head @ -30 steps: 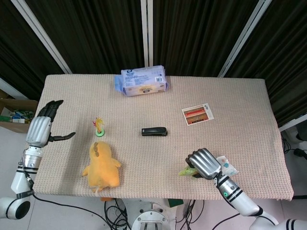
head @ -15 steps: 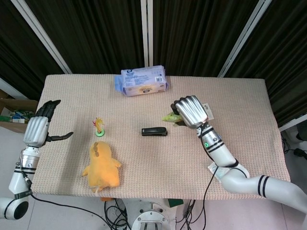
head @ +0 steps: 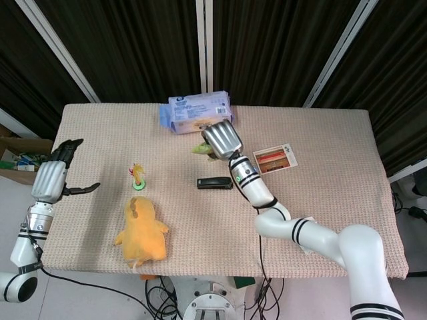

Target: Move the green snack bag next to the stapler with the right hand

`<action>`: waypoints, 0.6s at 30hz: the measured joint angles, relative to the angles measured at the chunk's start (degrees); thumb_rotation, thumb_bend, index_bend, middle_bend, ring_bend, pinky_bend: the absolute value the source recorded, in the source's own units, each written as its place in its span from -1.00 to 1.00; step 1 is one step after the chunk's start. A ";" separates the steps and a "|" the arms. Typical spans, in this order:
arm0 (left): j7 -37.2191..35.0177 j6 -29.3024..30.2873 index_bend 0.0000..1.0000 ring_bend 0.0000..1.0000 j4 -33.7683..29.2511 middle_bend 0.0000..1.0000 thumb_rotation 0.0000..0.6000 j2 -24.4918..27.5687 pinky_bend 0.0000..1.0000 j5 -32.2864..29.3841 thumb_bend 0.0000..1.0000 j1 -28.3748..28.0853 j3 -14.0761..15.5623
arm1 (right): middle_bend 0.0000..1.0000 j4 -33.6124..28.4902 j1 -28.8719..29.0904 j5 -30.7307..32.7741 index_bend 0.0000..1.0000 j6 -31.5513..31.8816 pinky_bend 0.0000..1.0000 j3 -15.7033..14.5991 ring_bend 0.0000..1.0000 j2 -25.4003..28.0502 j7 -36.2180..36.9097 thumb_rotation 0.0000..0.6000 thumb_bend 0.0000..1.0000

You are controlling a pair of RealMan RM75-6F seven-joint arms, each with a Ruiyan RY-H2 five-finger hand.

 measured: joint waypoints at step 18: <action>-0.62 0.03 -0.85 -0.89 0.46 -0.80 0.47 0.60 -0.70 -0.44 -1.00 0.70 0.23 | -0.79 9.43 4.99 3.79 -0.85 -8.33 -0.72 -1.30 -0.83 -4.61 3.74 1.00 -0.74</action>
